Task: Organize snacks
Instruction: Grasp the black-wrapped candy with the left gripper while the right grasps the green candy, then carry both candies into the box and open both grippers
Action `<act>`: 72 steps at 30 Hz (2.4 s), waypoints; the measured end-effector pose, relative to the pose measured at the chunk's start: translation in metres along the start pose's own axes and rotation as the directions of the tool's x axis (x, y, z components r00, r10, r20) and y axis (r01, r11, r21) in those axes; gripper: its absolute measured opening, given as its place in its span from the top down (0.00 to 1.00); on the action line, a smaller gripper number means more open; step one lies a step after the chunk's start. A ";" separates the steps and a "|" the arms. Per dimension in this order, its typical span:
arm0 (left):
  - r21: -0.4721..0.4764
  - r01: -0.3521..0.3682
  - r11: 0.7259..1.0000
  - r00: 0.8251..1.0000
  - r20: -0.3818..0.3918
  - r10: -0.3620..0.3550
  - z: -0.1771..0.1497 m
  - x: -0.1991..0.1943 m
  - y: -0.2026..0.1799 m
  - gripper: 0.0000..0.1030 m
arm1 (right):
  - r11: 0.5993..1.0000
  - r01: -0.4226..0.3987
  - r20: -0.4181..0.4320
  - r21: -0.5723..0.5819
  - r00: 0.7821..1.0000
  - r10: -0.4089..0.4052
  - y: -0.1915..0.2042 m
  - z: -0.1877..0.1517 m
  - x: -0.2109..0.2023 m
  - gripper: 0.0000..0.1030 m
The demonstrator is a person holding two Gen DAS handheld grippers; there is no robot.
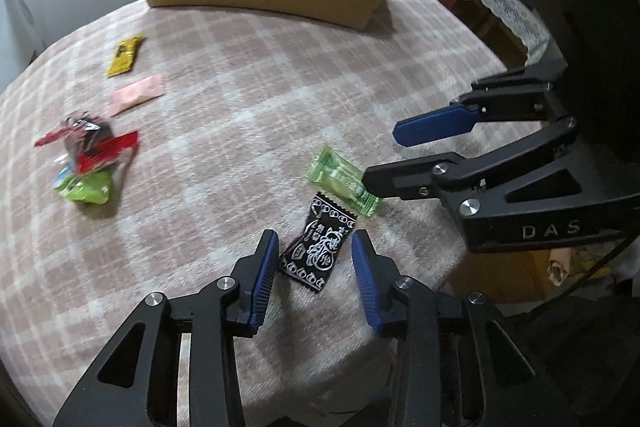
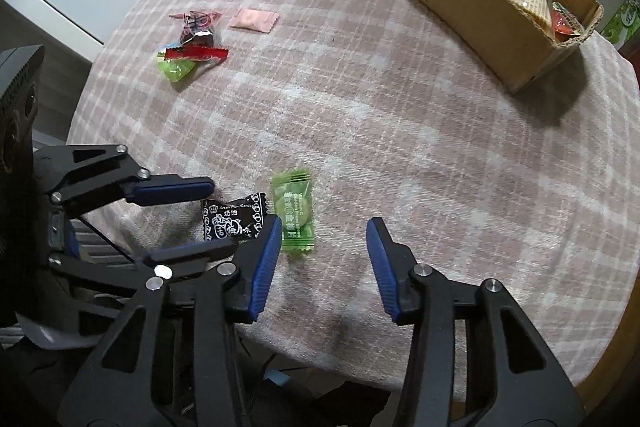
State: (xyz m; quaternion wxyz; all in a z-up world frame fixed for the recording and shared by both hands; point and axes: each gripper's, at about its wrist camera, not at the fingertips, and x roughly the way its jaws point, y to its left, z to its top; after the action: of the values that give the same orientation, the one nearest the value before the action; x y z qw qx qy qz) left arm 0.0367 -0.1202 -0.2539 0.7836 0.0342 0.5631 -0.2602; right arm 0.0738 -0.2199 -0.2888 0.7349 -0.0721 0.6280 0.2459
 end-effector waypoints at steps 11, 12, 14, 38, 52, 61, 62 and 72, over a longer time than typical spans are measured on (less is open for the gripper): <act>-0.021 -0.043 0.999 0.999 0.013 0.043 0.000 0.006 0.002 0.77 | 1.000 0.004 -0.010 -0.031 1.000 -0.004 0.010 0.001 0.009 0.59; -0.023 -0.045 0.999 0.999 0.014 0.045 -0.001 0.005 0.003 0.78 | 0.999 0.007 -0.012 -0.040 1.000 -0.008 0.013 0.002 0.011 0.60; -0.034 -0.050 0.998 0.999 0.015 0.050 -0.002 0.004 0.006 0.78 | 0.999 0.012 -0.015 -0.053 1.000 -0.013 0.016 0.002 0.013 0.63; -0.215 -0.003 0.977 0.998 0.061 0.016 -0.005 -0.030 0.059 0.78 | 0.996 0.061 0.041 -0.066 0.997 -0.058 0.009 0.024 -0.002 0.79; -0.226 -0.009 0.974 0.985 0.167 0.048 0.057 -0.064 0.083 0.78 | 0.997 0.066 0.184 0.034 0.980 -0.072 -0.036 0.064 -0.070 0.79; -0.212 -0.015 0.977 0.975 0.215 0.062 0.117 -0.069 0.100 0.78 | 0.989 0.095 0.244 0.116 0.962 -0.121 -0.080 0.093 -0.097 0.79; -0.208 -0.016 0.978 0.974 0.219 0.063 0.122 -0.070 0.101 0.78 | 0.988 0.101 0.246 0.121 0.961 -0.128 -0.084 0.096 -0.099 0.79; -0.184 -0.016 0.983 0.965 0.253 0.063 0.192 -0.060 0.113 0.78 | 0.977 0.144 0.248 0.154 0.952 -0.180 -0.125 0.129 -0.099 0.79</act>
State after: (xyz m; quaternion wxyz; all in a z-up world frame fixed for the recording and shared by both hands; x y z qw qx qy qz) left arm 0.2390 -0.0669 -0.1572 0.8552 -0.0597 0.4767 -0.1947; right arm 0.2360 -0.3021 -0.1936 0.8319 -0.0408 0.5330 0.1491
